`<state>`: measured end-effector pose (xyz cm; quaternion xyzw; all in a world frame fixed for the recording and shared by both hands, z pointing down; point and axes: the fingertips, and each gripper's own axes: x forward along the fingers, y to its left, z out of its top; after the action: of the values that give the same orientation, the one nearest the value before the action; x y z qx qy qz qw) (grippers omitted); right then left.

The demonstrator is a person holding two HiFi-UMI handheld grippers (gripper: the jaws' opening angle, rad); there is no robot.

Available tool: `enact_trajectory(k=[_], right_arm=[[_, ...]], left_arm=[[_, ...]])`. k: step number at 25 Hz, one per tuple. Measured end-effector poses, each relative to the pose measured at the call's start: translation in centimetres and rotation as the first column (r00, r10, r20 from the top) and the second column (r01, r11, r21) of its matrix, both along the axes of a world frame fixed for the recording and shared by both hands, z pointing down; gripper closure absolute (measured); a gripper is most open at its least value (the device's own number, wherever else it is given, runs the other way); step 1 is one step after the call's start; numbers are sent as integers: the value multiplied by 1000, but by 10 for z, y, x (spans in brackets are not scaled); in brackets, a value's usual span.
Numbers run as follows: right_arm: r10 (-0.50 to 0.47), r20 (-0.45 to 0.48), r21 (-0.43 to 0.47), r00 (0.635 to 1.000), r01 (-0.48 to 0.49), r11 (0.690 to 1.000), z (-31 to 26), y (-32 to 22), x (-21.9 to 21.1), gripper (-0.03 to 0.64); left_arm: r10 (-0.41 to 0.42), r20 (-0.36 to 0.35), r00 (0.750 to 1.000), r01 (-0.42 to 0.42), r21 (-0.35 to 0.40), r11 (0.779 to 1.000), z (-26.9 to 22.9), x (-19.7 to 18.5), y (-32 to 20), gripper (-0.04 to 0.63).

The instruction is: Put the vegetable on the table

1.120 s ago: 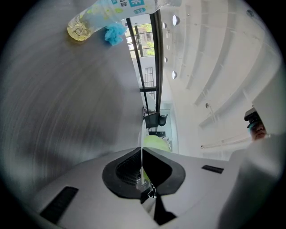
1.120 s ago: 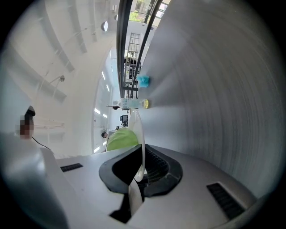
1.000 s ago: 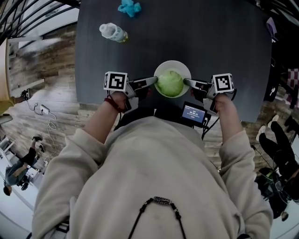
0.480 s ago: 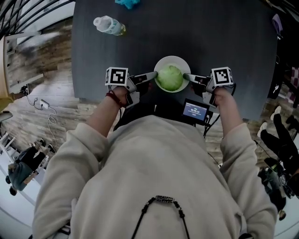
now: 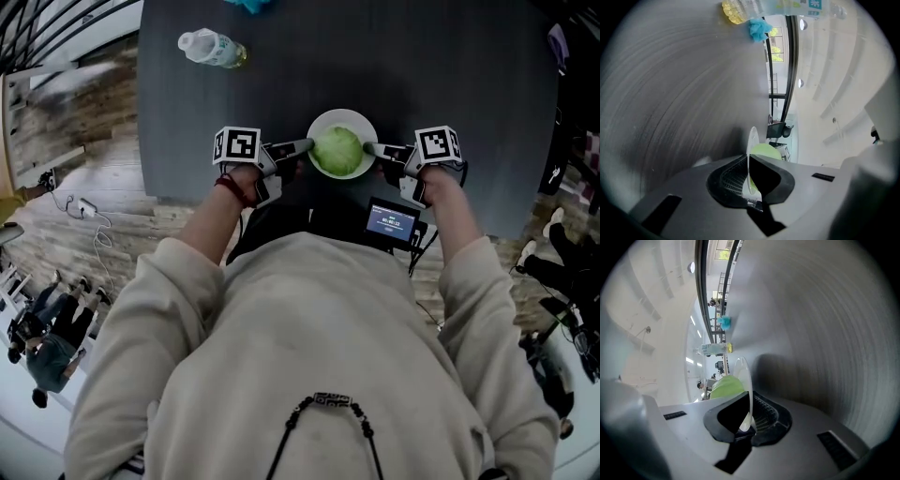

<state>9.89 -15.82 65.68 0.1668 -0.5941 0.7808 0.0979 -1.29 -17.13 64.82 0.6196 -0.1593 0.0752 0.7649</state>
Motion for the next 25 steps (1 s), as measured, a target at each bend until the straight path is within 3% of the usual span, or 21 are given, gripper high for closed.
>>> enact_trajectory(k=[6, 11, 17, 20, 22, 25], right_arm=[[18, -45, -7, 999, -19, 1000, 7, -3, 0, 589], [-44, -130, 28, 991, 48, 998, 14, -1, -2, 589], [-78, -215, 57, 973, 93, 994, 18, -3, 1, 586], [-89, -248, 60, 965, 107, 992, 17, -3, -1, 551], [-89, -274, 52, 958, 107, 993, 16, -3, -1, 538], [-81, -321, 41, 944, 100, 994, 17, -4, 6, 525]], left_arm=[[5, 44, 999, -4, -11, 1000, 9, -1, -3, 580], [8, 83, 996, -11, 33, 999, 15, 0, -7, 560], [122, 173, 977, -140, 93, 986, 19, 3, -2, 549], [148, 213, 966, -174, 111, 978, 20, 2, 1, 548], [152, 222, 963, -179, 107, 978, 19, 0, 1, 544], [157, 193, 969, -179, 104, 978, 15, 1, 0, 478]])
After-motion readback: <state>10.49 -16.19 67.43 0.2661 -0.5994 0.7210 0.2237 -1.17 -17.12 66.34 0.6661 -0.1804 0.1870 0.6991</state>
